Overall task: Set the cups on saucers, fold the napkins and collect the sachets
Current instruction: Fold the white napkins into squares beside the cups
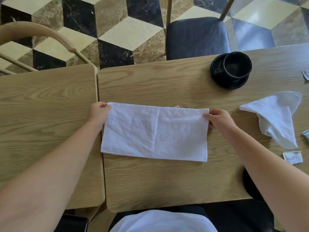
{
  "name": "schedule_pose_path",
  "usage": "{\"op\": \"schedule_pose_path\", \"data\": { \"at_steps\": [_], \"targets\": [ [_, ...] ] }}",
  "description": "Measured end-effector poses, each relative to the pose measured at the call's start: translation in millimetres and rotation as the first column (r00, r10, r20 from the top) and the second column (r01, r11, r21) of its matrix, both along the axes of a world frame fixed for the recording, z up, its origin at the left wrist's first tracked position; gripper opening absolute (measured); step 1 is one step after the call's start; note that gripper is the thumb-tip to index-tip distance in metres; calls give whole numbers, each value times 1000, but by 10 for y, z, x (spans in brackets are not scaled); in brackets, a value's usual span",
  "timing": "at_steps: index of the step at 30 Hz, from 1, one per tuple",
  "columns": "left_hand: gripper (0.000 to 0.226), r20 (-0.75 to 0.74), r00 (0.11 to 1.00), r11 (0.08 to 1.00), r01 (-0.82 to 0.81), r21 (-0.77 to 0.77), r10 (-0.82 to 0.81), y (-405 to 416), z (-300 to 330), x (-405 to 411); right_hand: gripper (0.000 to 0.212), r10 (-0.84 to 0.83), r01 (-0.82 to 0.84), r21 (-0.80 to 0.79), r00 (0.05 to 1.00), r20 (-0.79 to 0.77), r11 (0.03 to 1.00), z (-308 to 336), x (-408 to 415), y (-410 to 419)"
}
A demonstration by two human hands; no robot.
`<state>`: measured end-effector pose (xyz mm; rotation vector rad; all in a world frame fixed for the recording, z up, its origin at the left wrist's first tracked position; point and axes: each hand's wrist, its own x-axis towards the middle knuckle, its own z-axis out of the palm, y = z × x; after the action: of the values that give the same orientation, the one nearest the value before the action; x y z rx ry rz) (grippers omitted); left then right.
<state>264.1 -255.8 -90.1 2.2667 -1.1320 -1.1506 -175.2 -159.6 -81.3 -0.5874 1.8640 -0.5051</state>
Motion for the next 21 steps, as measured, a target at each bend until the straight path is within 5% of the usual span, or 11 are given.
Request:
{"op": "schedule_pose_path", "data": {
  "at_steps": [14, 18, 21],
  "targets": [
    [17, 41, 997, 997, -68, 41, 66, -35, -66, -14, 11, 36, -33, 28, 993, -111, 999, -15, 7, -59],
    [31, 34, 988, 983, -153, 99, 150, 205, 85, -2, 23, 41, -38, 20, 979, -198, 999, 31, 31, -18],
    [24, 165, 957, 968, -249, 31, 240, 672, 249, -20, 33, 128, -139, -2, 914, -385, 990, 78, 99, 97]
  ]
}}
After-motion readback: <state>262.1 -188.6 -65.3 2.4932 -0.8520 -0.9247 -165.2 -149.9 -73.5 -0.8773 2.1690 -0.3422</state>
